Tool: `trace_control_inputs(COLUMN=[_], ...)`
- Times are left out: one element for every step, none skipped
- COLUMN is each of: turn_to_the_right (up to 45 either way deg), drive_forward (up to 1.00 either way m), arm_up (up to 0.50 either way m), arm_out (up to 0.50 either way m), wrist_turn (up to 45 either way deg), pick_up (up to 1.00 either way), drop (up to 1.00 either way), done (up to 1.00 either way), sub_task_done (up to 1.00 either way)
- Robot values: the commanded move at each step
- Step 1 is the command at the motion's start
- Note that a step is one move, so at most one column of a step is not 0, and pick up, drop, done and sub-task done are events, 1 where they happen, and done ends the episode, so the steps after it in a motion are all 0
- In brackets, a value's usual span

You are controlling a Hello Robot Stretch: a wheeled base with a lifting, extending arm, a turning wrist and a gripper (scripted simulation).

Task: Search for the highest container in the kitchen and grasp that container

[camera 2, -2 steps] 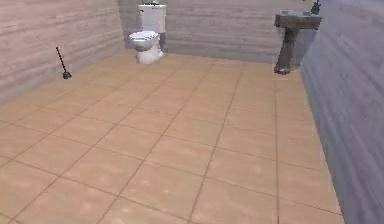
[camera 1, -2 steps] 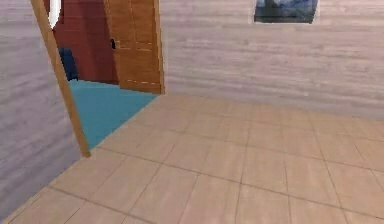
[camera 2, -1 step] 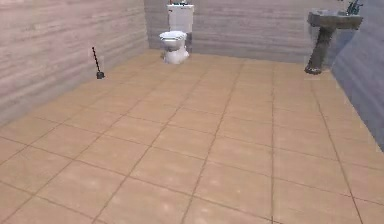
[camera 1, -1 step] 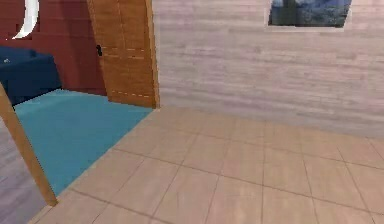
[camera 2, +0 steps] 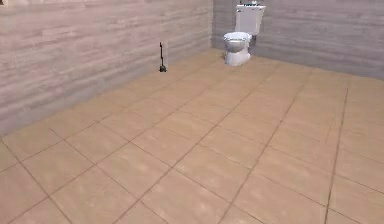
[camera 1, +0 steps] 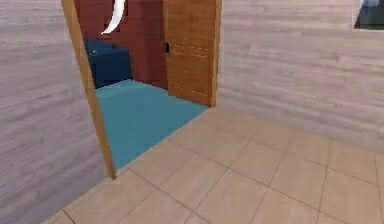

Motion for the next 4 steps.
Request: trace_control_inputs(turn_to_the_right=[0.0,-9.0,0.0,0.0], drive_forward=[1.0,0.0,0.35,0.45], arm_up=[0.0,0.0,0.0,0.0], arm_out=[0.0,0.0,0.0,0.0], wrist_turn=[0.0,0.0,0.0,0.0], pick_up=[0.0,0.0,0.0,0.0], drop=[0.0,0.0,0.0,0.0], done=[0.0,0.0,0.0,0.0], sub_task_done=[0.0,0.0,0.0,0.0])
